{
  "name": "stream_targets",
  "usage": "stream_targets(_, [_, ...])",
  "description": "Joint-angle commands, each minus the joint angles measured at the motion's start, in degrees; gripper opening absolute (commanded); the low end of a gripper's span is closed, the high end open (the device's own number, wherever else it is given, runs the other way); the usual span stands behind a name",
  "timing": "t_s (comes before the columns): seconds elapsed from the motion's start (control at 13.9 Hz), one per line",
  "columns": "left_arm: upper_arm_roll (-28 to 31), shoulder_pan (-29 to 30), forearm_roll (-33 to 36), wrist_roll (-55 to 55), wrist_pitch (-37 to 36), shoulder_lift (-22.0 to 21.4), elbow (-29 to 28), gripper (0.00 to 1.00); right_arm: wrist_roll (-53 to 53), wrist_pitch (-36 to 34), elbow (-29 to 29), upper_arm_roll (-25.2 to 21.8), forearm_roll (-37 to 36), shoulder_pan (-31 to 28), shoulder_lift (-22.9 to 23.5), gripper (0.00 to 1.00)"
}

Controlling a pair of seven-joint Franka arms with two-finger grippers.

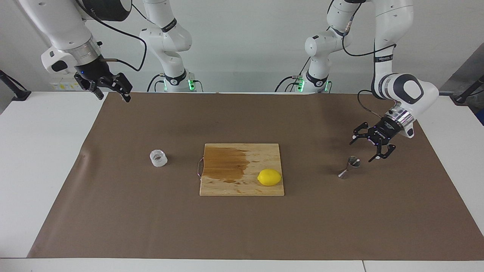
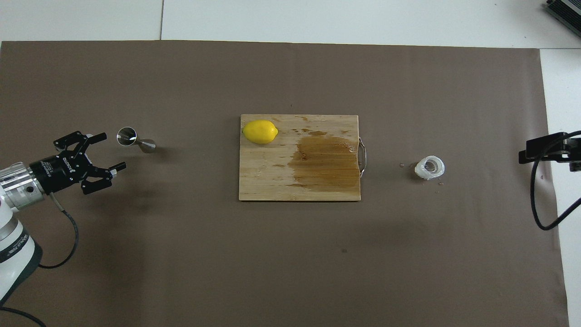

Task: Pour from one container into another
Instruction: 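Reach the open left gripper to the small metal cup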

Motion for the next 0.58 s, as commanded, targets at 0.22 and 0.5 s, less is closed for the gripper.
stream_targets(0.22, [0.16, -3.15, -6.91, 6.28, 2.77, 1.91, -0.19, 1.0, 0.87, -0.36, -0.76, 0.24, 0.51, -0.24, -0.74, 1.0])
stream_targets(0.5, [0.24, -3.85, -8.93, 7.69, 3.65, 3.23, 0.77, 1.0, 0.95, -0.36, -0.76, 0.24, 0.51, -0.24, -0.74, 1.0])
